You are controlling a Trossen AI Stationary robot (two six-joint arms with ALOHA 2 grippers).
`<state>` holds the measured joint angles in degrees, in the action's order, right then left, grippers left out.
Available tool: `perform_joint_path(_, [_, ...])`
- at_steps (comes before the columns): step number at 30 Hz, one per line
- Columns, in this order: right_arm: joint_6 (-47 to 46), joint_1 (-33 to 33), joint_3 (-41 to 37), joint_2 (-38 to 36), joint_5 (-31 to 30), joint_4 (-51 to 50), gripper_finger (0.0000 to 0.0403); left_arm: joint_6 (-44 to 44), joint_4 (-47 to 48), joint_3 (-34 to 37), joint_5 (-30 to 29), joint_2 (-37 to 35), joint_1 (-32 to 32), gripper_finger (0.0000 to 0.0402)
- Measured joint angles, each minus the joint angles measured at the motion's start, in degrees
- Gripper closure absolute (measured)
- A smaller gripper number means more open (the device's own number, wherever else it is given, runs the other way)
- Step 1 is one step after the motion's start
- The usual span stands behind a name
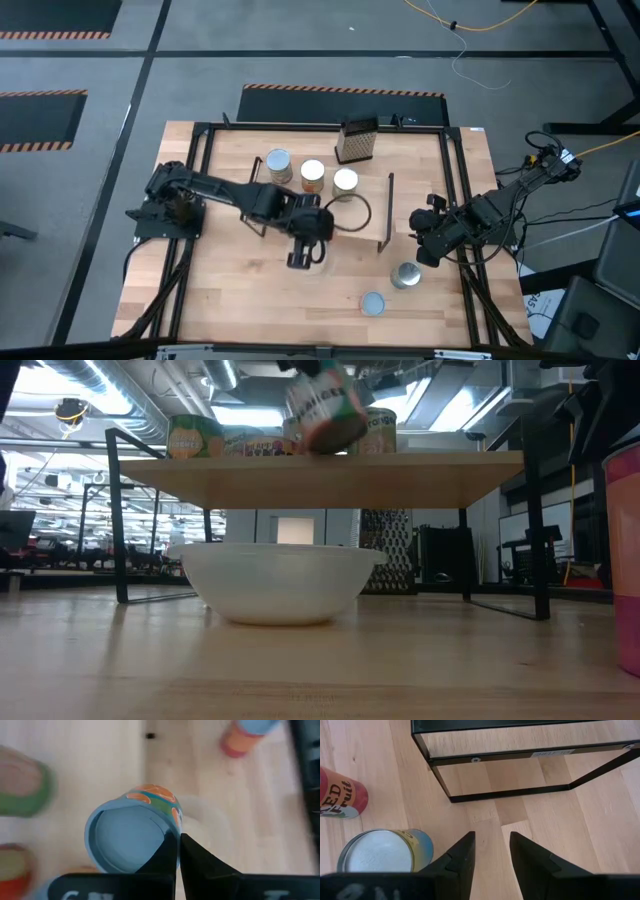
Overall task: Pick and place cans onto a shelf
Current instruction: Put the small canned oranges on the shelf
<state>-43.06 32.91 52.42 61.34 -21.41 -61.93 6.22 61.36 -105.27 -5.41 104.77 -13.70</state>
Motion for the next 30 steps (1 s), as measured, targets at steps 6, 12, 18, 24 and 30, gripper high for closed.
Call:
perform_joint_path(6, [0.0, 0.0, 0.0, 0.0, 0.0, 0.0, 0.0276, -6.2, -3.2, 0.0, -0.2, 0.0, 3.8, 0.0401])
perform_joint_path(12, [0.0, 0.0, 0.0, 0.0, 0.0, 0.0, 0.0276, -7.9, -4.5, 0.0, -0.1, 0.0, 6.7, 0.0401])
perform_joint_path(18, [0.0, 0.0, 0.0, 0.0, 0.0, 0.0, 0.0276, -8.0, -4.5, 0.0, 0.2, 0.0, 7.8, 0.0401])
perform_joint_path(24, [0.0, 0.0, 0.0, 0.0, 0.0, 0.0, 0.0276, -8.0, -4.4, 0.0, 0.2, 0.0, 7.8, 0.0399])
perform_joint_path(30, [0.0, 0.0, 0.0, 0.0, 0.0, 0.0, 0.0276, -7.9, -4.4, 0.0, 0.2, 0.0, 7.8, 0.0398])
